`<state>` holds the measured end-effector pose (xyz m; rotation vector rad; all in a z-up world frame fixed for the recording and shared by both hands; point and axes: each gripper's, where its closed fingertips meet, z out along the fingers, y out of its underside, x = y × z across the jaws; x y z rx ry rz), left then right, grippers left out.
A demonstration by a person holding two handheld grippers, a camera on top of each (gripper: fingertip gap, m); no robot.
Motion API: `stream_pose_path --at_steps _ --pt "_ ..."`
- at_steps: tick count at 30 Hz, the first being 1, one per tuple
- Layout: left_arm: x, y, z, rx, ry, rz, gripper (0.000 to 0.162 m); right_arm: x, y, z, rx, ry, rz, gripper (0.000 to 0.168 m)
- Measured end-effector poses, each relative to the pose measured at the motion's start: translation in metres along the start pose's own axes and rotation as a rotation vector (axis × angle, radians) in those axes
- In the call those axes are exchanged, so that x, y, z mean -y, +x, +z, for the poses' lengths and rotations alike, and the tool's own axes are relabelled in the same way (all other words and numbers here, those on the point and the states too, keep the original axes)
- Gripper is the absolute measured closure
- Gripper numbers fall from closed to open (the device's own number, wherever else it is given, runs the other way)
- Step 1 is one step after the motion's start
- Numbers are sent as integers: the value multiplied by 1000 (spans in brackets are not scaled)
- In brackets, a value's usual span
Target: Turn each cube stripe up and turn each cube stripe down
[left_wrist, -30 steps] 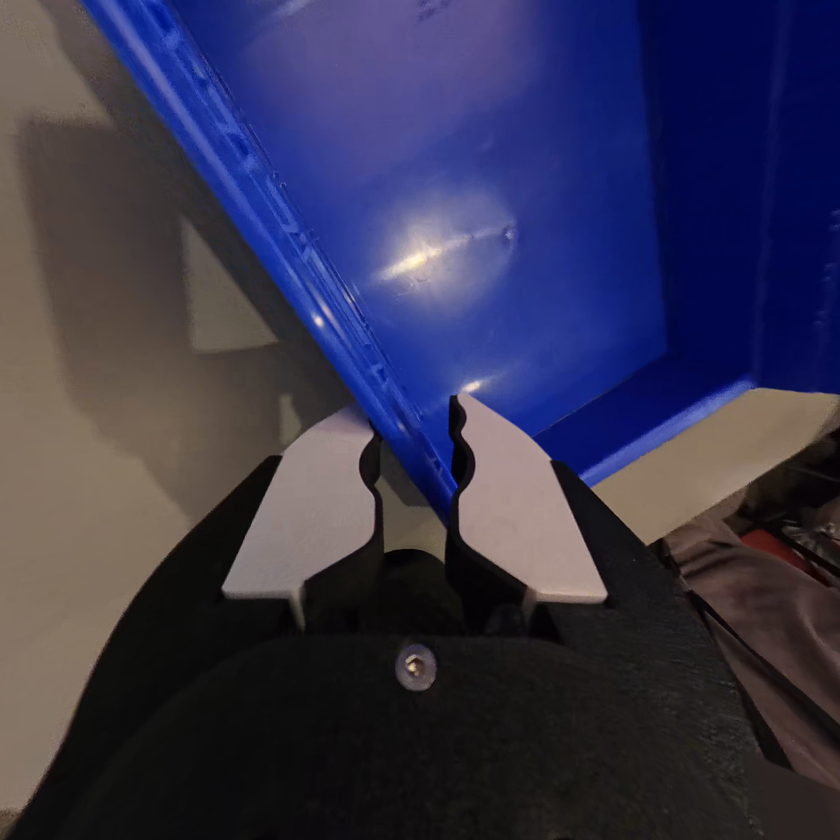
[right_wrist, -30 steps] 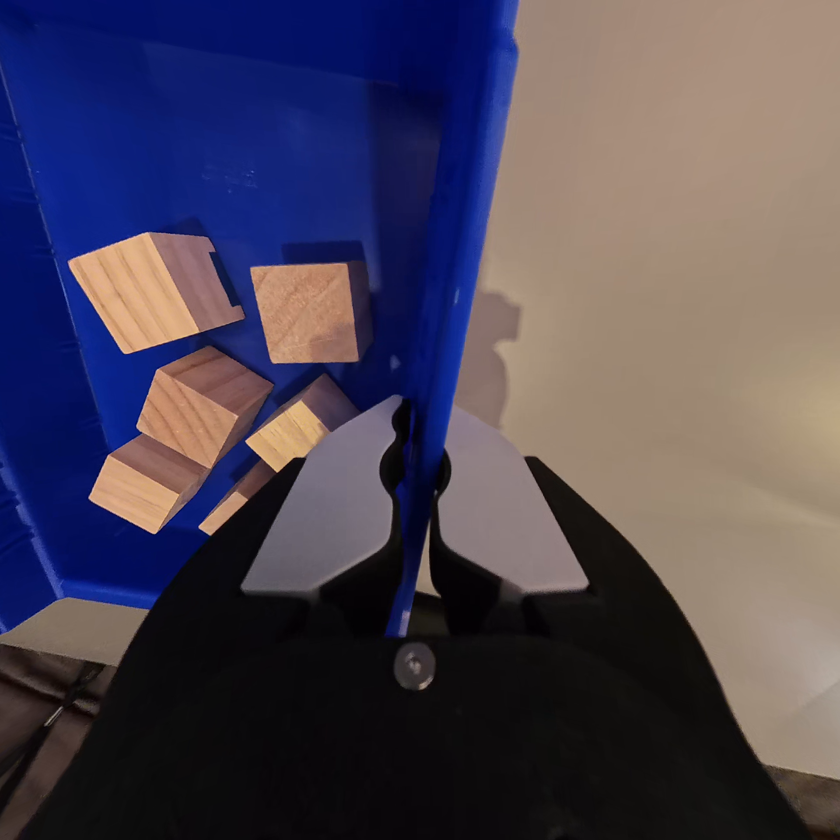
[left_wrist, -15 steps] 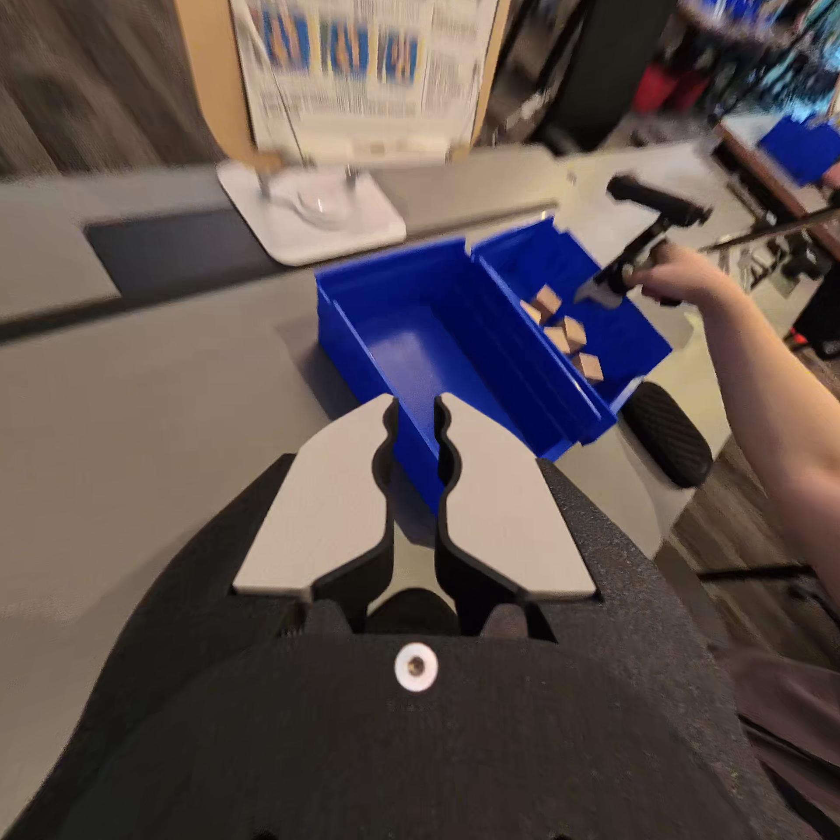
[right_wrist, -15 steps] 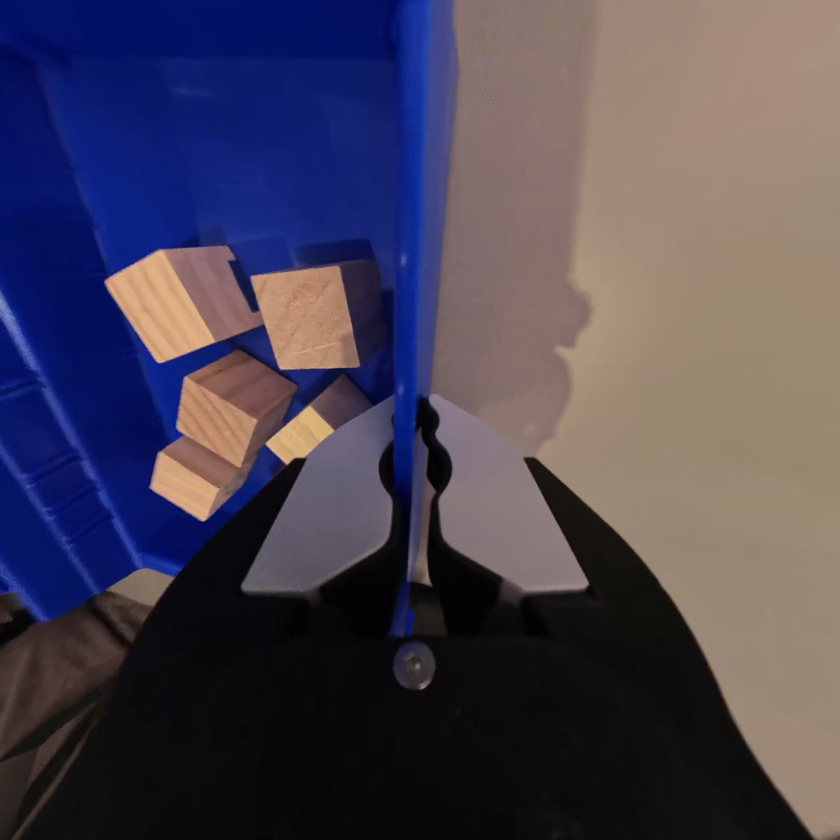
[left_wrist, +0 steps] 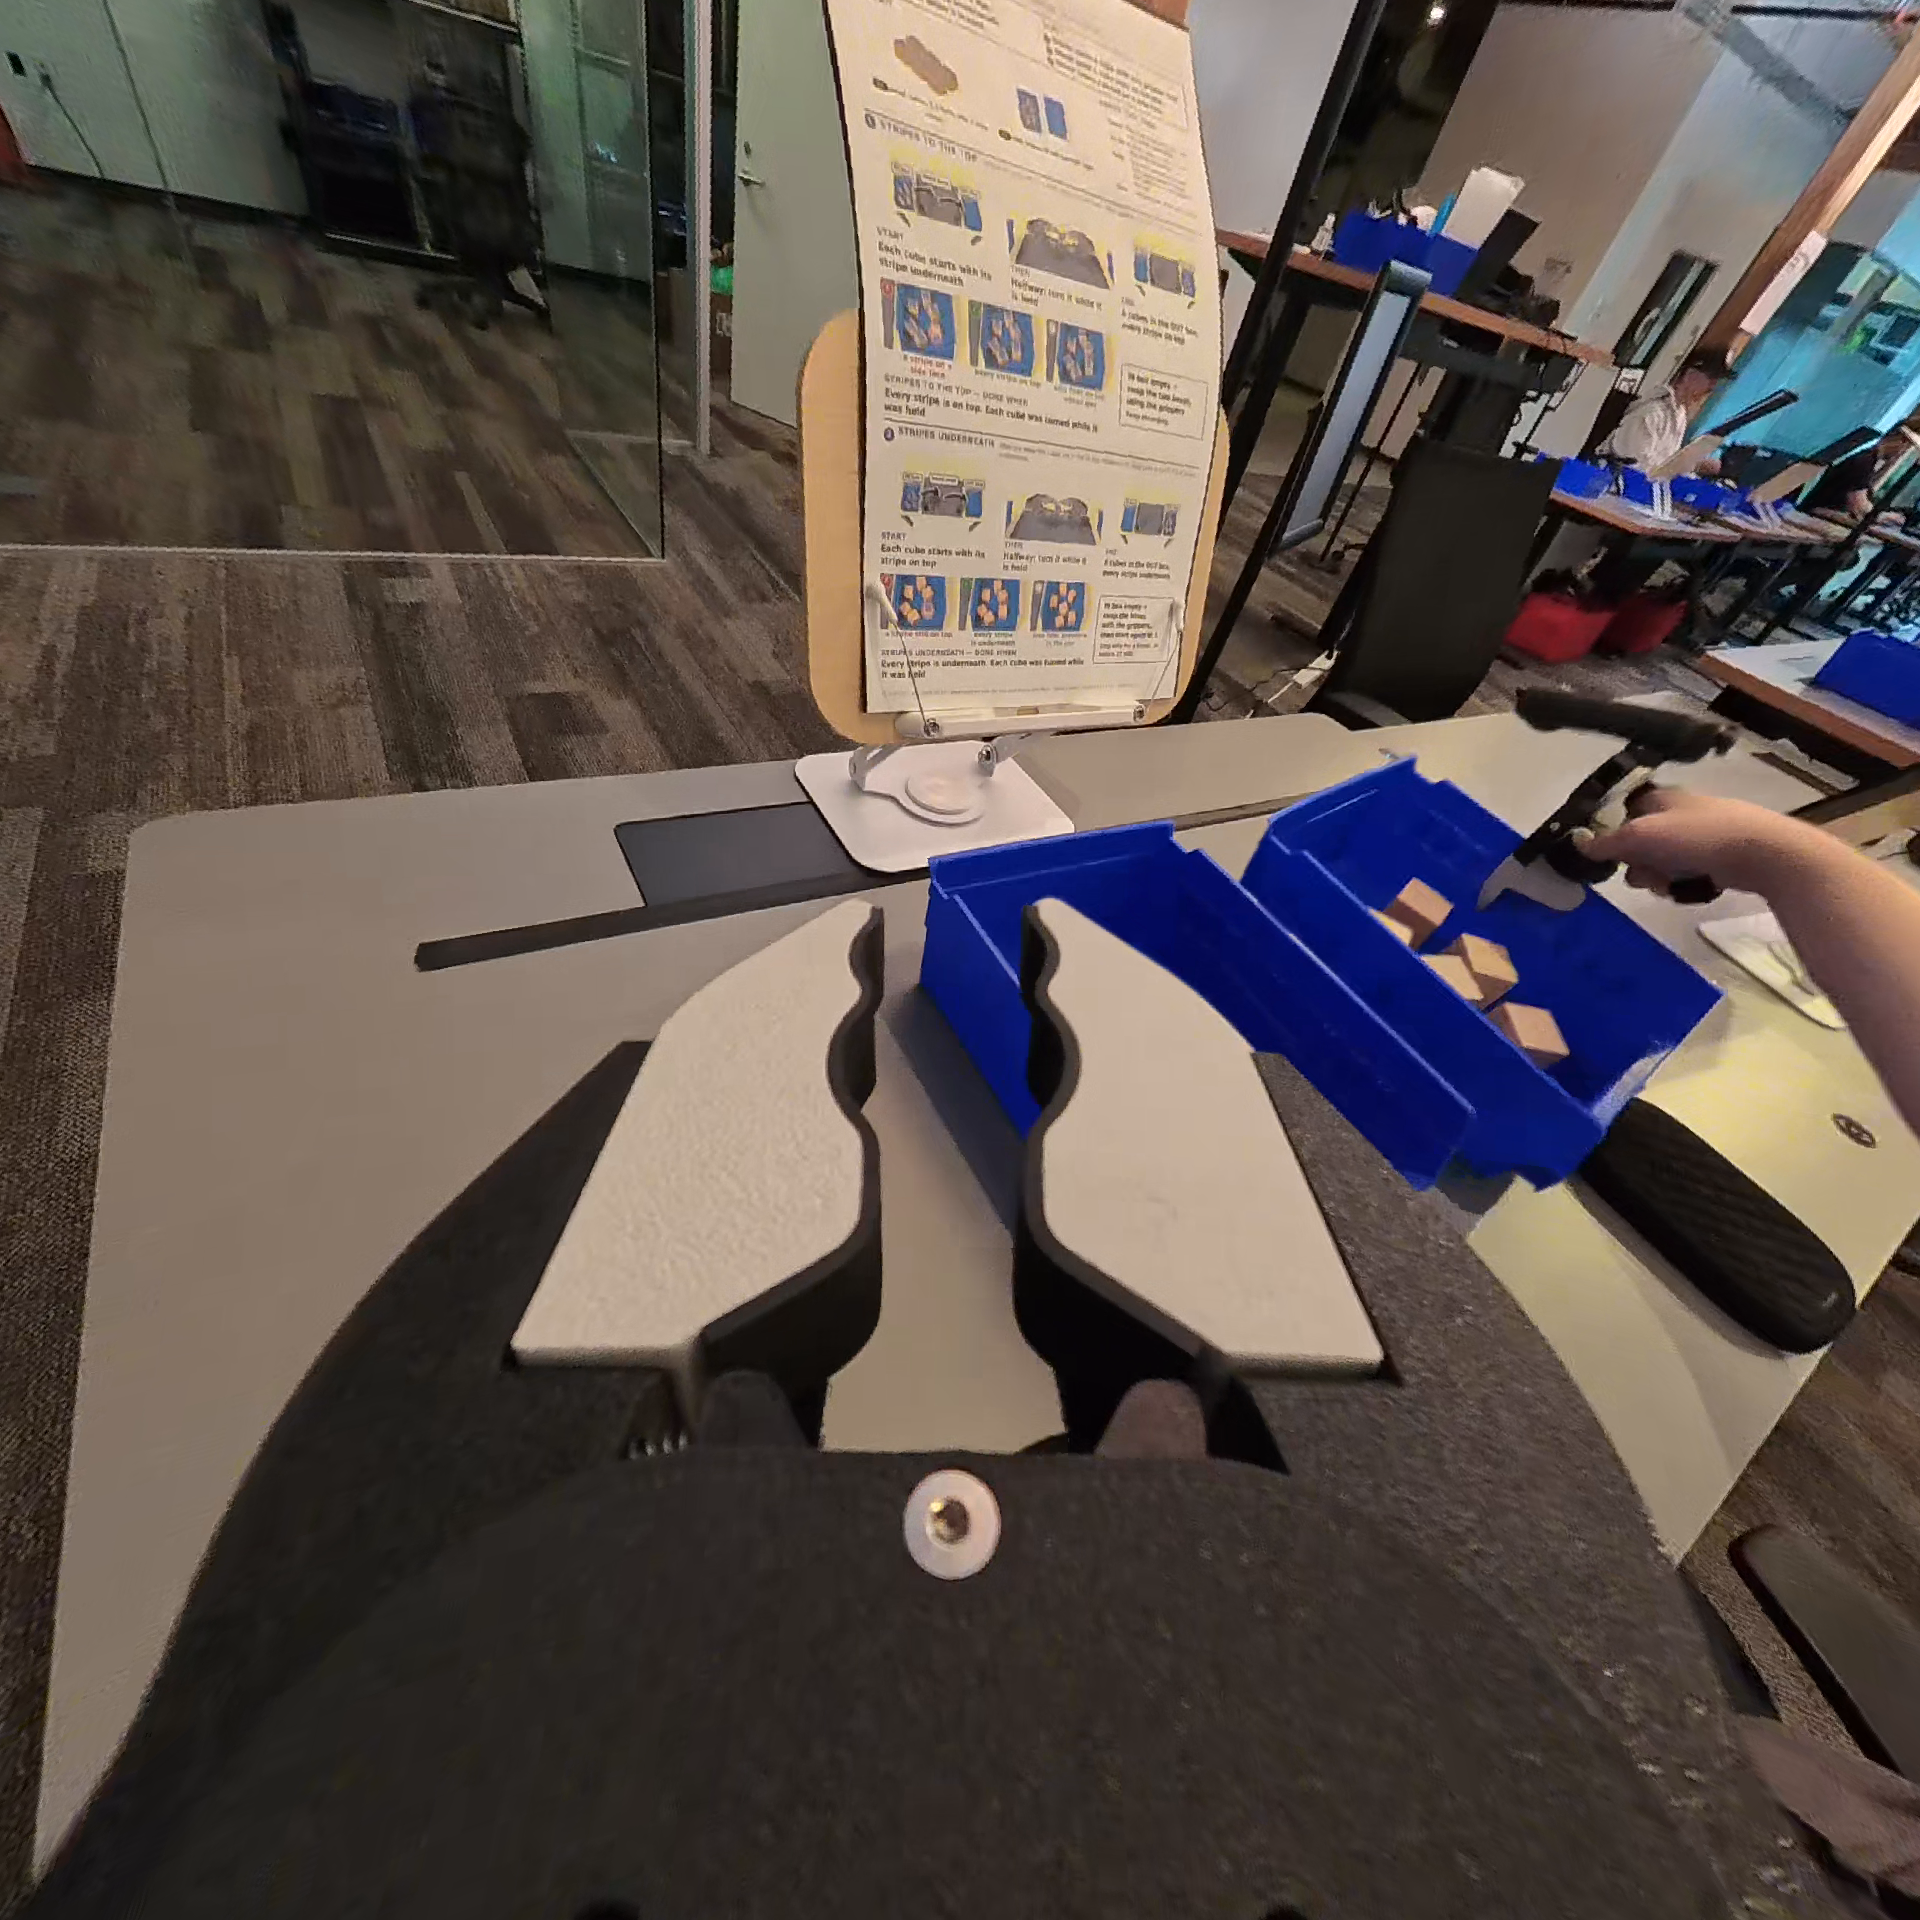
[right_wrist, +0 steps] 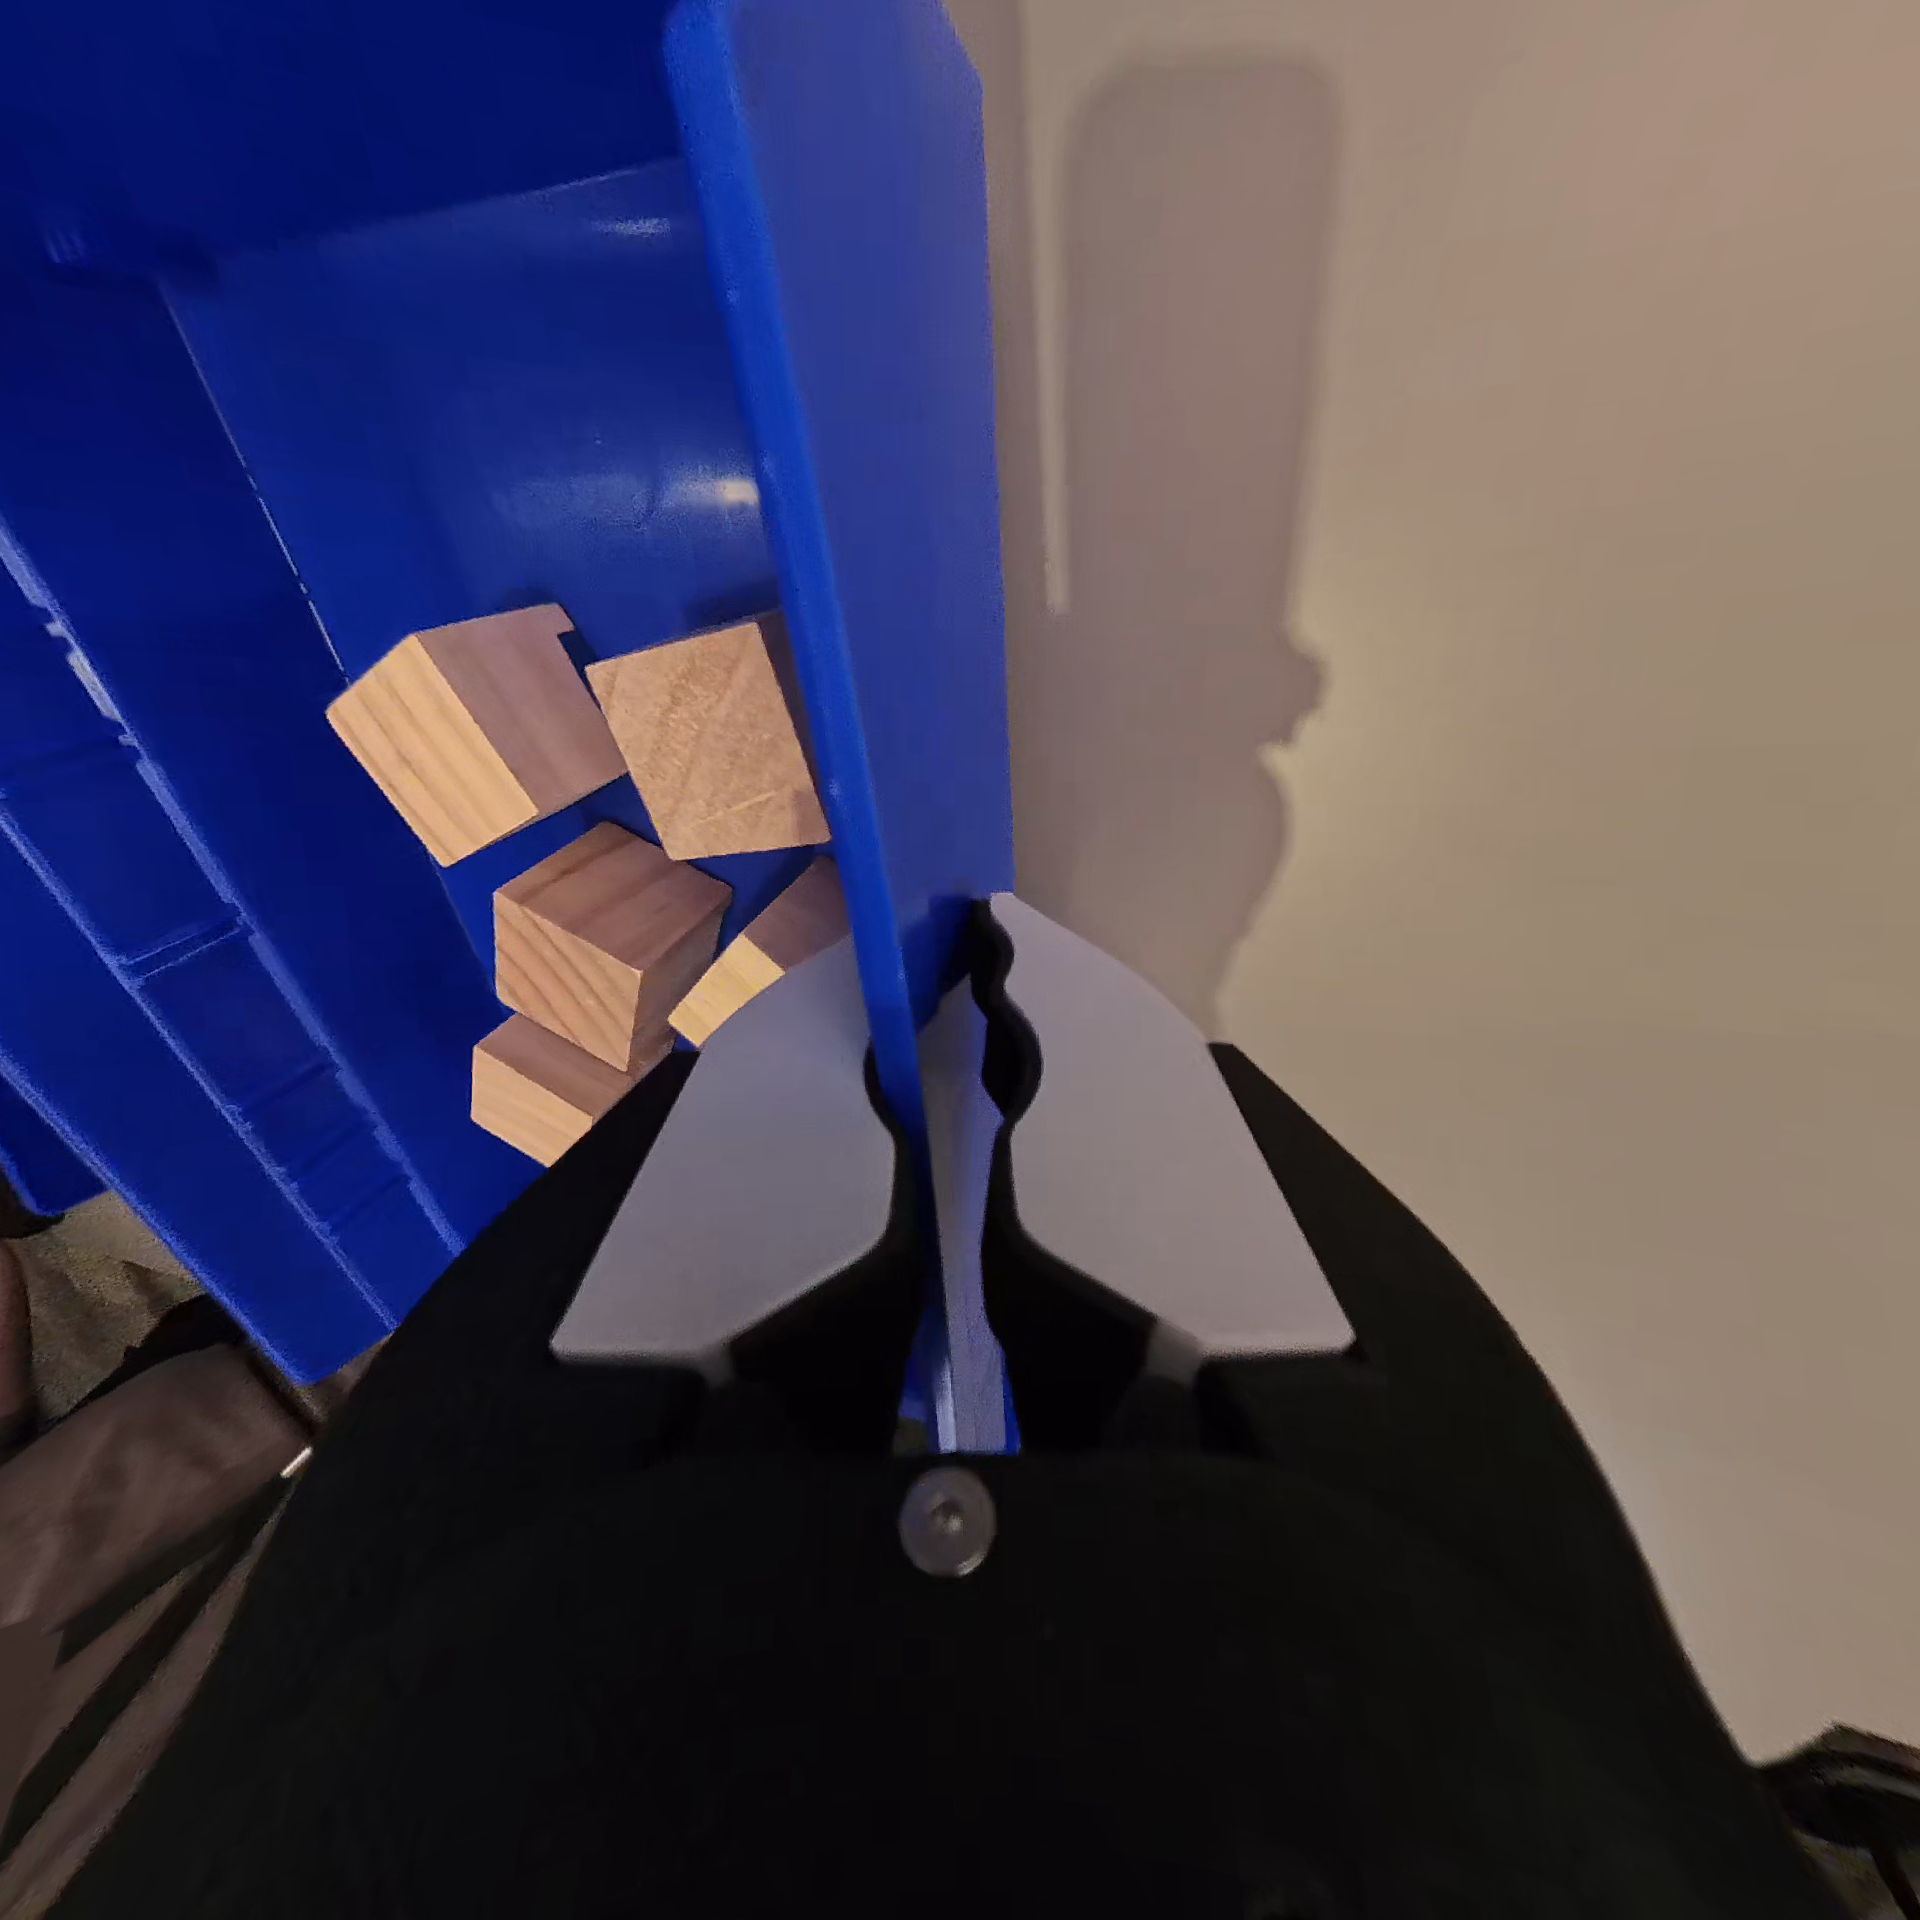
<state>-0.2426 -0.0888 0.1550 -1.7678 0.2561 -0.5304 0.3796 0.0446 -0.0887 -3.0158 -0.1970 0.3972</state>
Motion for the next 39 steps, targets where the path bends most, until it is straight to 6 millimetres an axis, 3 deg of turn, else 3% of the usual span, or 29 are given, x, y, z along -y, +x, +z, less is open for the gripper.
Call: stream_pose_path --at_steps 5,9,13,17,20,24,29,31,34,39 --pt "-5 2 -7 1 -12 -21 137 5 -13 -43 -42 -34 -7 160" --pt "-7 1 -8 0 -18 -43 137 22 -47 -87 -83 -26 -64 160" --pt "-9 2 -10 9 -24 -82 137 48 -110 -123 -104 -16 -166 159" --pt "-4 9 -15 12 9 -100 137 75 -204 -129 -85 -23 -313 159" --pt "-3 18 -21 14 26 -108 134 91 -288 -111 -36 -40 -446 159" --pt "-4 26 -32 74 38 -78 128 104 -394 -70 76 -84 -574 159" --pt "-8 25 -55 158 82 -86 113 108 -499 -13 171 -134 -692 157" --pt "-12 19 -66 199 105 -121 103 107 -531 8 178 -151 -730 157" --pt "1 19 -79 185 202 -109 105 103 -568 39 182 -183 -782 157" --pt "-2 28 -68 115 162 -82 106 96 -599 97 204 -226 -785 155"
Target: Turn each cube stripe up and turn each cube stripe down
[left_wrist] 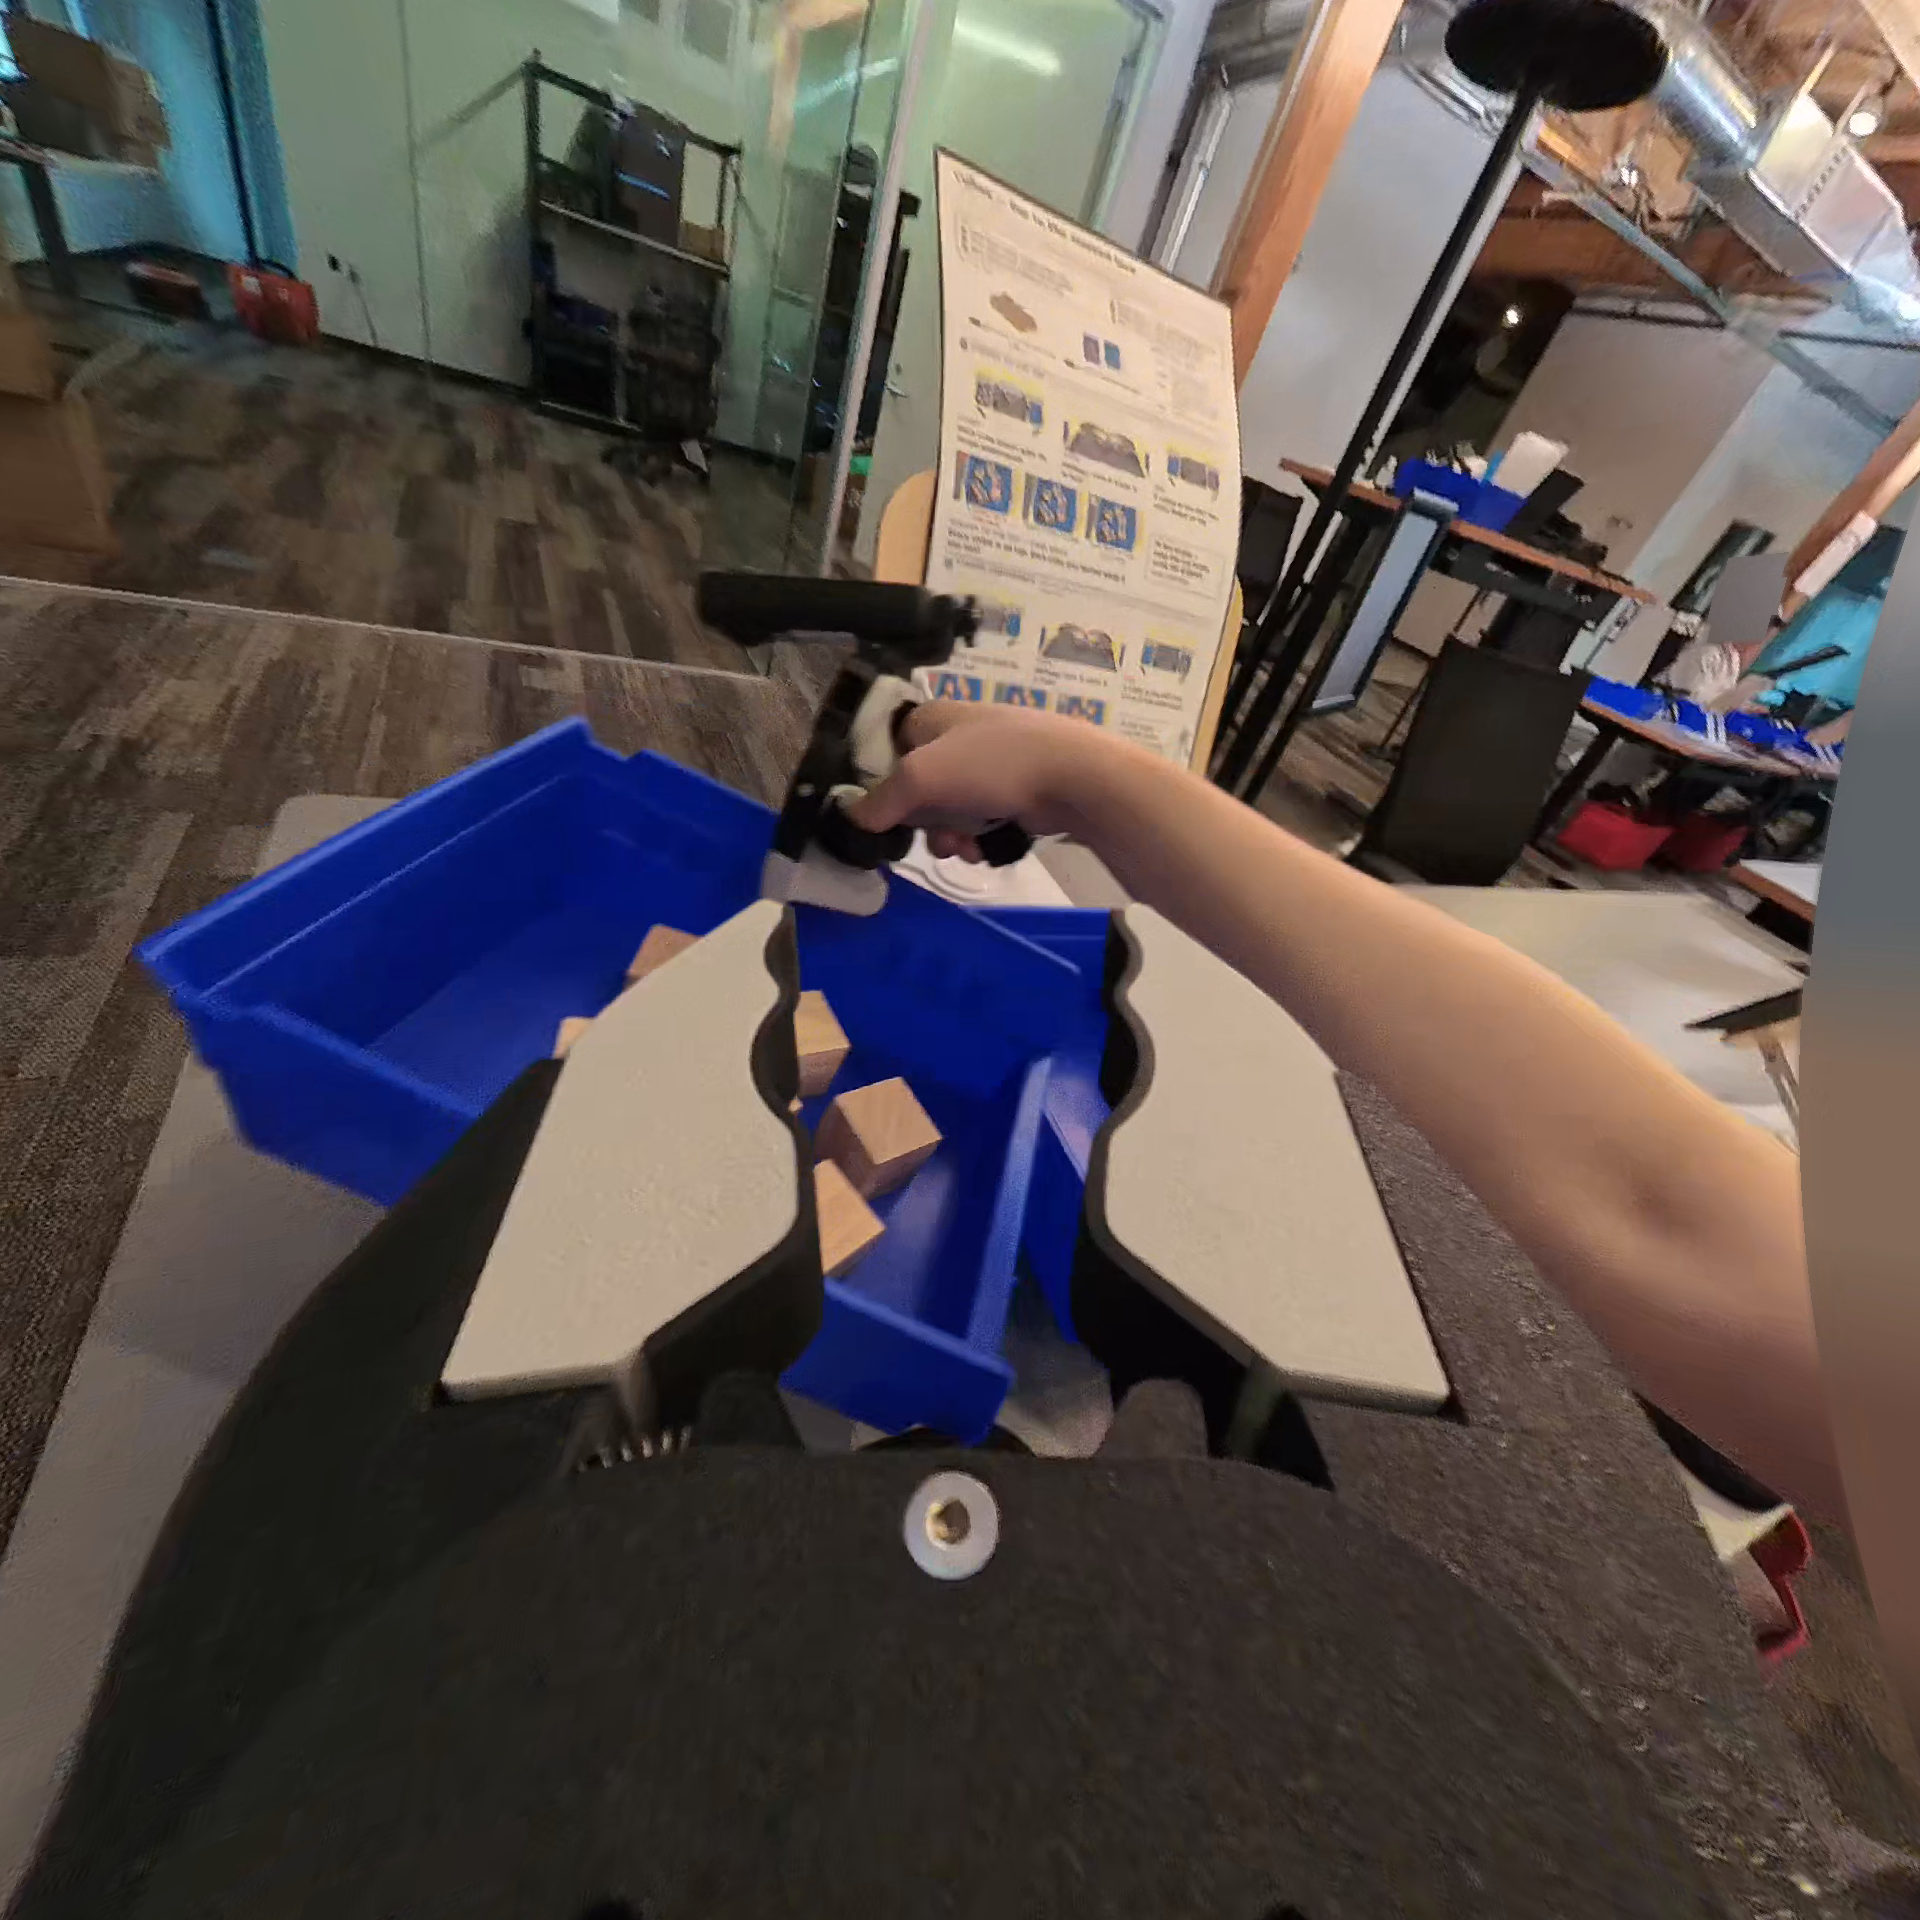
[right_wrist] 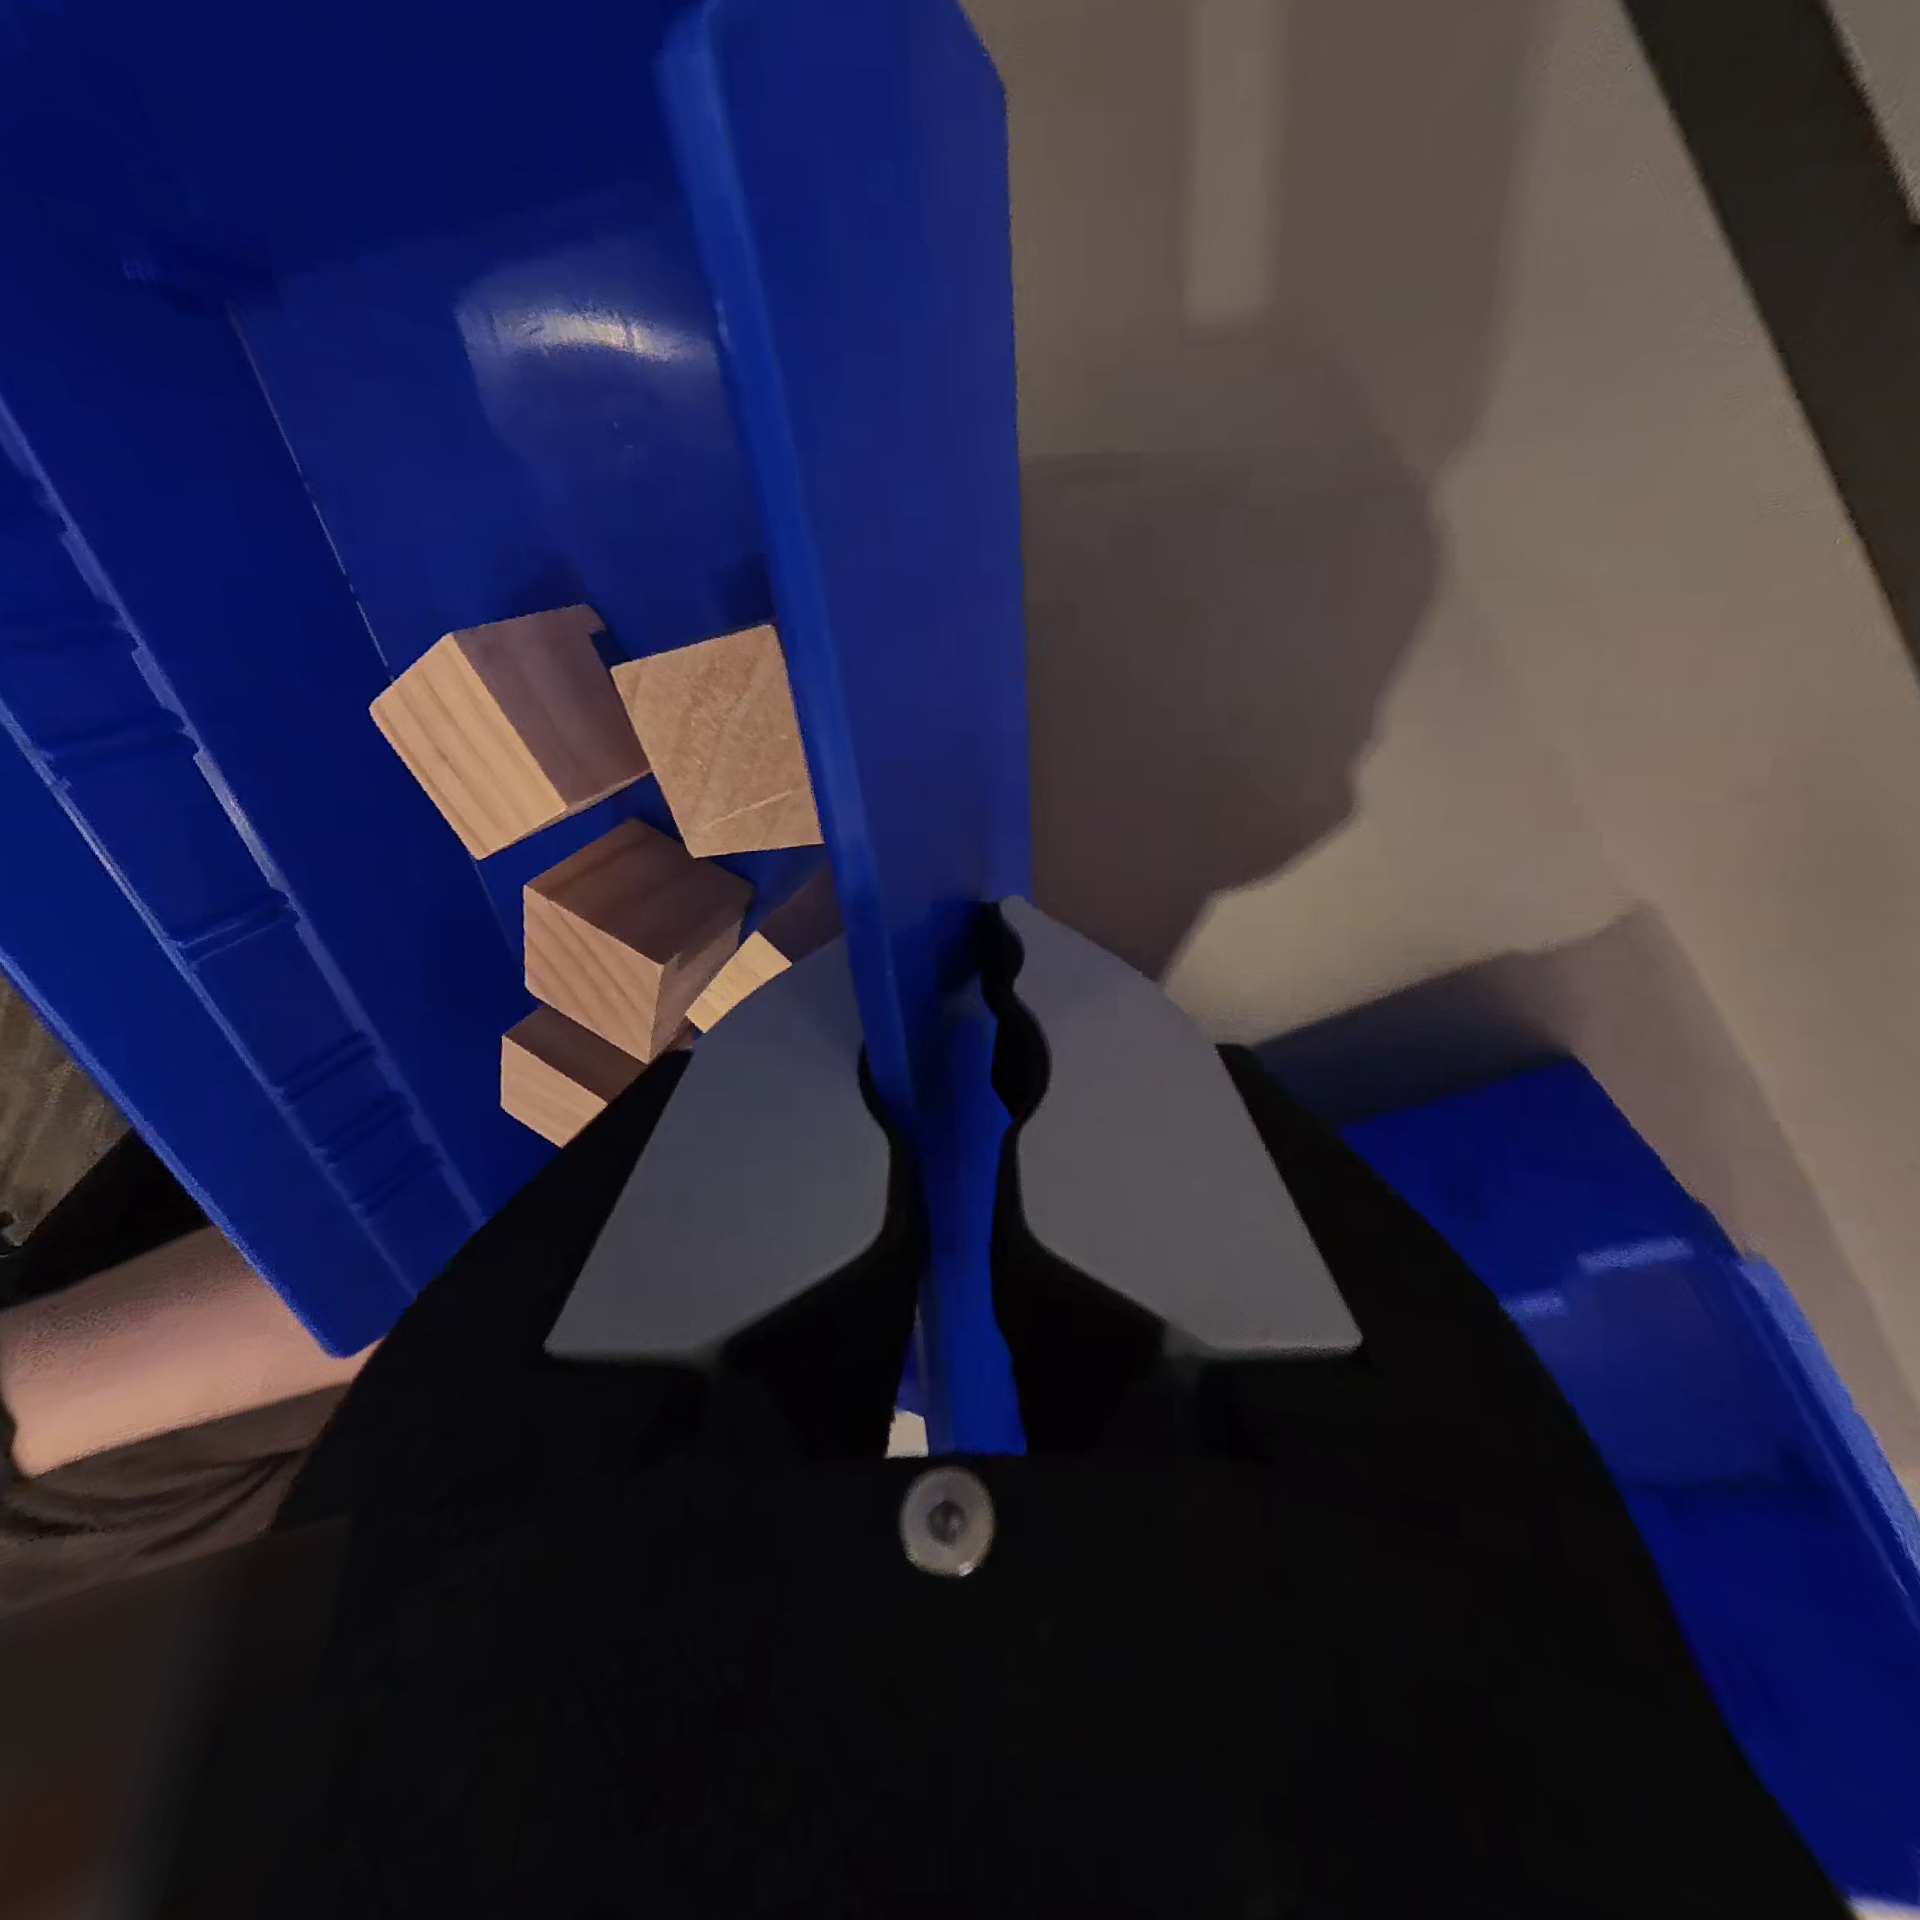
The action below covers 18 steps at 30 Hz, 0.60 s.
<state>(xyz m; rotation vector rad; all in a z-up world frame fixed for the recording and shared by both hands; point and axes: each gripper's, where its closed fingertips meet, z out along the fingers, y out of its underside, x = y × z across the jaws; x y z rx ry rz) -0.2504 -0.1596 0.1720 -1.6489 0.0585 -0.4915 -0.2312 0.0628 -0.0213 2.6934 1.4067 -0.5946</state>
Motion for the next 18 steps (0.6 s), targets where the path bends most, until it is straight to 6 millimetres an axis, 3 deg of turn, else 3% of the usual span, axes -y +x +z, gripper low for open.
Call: stream_pose_path --at_steps 6,12,15,18 --pt "-11 9 11 -78 -73 7 104 3 21 60 10 -20 100 152" --pt "-14 1 13 -97 -84 -41 103 -5 38 82 56 -21 201 150" --pt "-16 -4 15 -88 -100 -53 102 2 40 72 74 52 184 146" --pt "-17 -4 16 -91 -105 -54 102 19 51 24 -3 259 140 140"
